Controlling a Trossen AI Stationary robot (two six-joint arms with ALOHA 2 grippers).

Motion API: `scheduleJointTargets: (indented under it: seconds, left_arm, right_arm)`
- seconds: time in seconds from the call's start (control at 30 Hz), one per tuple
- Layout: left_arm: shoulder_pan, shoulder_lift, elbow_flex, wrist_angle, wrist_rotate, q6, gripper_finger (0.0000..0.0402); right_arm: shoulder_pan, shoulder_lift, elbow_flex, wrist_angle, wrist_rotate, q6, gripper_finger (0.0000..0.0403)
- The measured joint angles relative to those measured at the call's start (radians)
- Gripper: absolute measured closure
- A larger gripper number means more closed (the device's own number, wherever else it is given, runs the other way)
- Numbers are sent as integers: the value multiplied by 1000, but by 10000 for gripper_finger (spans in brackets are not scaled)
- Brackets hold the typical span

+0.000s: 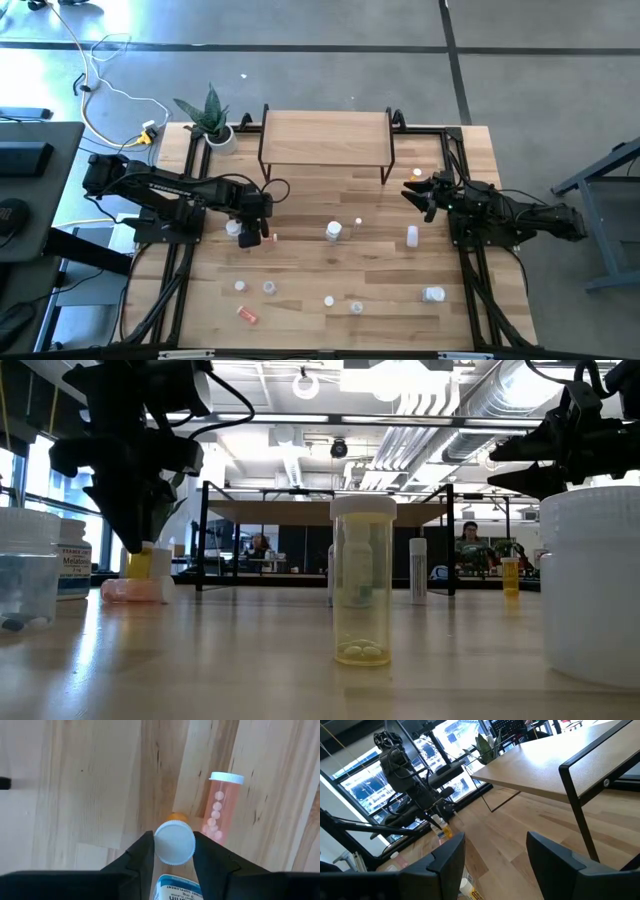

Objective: Pick and place medicine bottles onto shelf by color
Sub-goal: Put the left orange transparent pill bottle on the shelf

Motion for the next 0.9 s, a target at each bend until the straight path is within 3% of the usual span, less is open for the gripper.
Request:
scheduleJointTargets:
  seconds: [0.4, 0.9]
  left_arm:
    - [1, -10, 31, -18, 36, -54, 290]
    - [114, -10, 430, -308, -15, -38, 289]
  right_arm:
    - [0, 0, 0, 0, 0, 0, 201]
    - [0, 0, 0, 0, 0, 0, 201]
